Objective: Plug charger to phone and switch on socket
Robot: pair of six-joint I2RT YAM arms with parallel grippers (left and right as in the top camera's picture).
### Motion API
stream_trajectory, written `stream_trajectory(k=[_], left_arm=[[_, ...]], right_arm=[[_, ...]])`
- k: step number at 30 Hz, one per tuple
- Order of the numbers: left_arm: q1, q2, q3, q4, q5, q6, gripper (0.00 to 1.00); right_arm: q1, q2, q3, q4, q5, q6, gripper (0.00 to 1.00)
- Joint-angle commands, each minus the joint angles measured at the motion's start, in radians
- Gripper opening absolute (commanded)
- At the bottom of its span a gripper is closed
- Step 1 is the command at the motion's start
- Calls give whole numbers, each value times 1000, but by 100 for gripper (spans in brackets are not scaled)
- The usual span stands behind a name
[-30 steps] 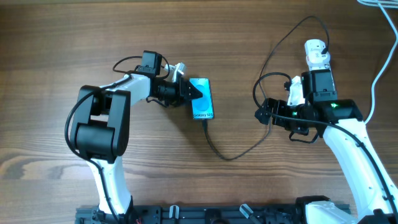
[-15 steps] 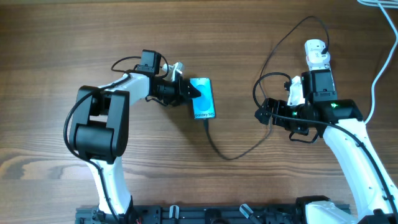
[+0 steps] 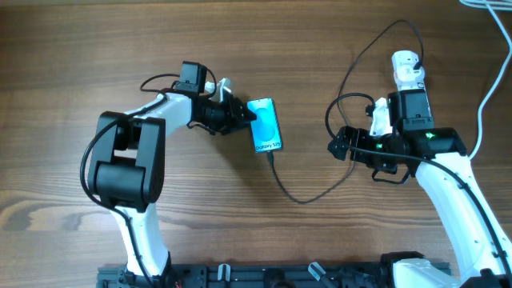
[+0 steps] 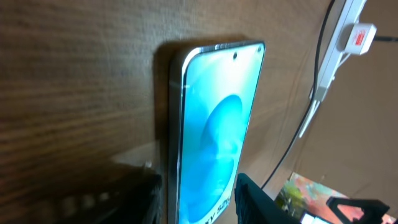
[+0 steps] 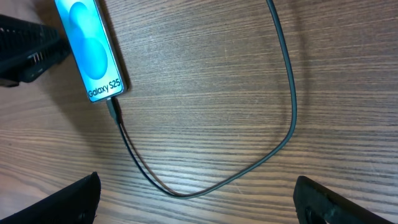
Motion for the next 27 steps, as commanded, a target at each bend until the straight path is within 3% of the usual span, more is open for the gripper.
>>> stream_trajectory(k=[1, 9, 27], left_arm=[[19, 64, -39, 32, -260, -39, 42], [-33, 64, -40, 158, -260, -52, 49], [-47, 64, -39, 274, -253, -55, 50]], right_arm=[[2, 10, 0, 3, 18, -13, 99], [2, 10, 0, 3, 18, -13, 99], [2, 10, 0, 3, 18, -13, 99]])
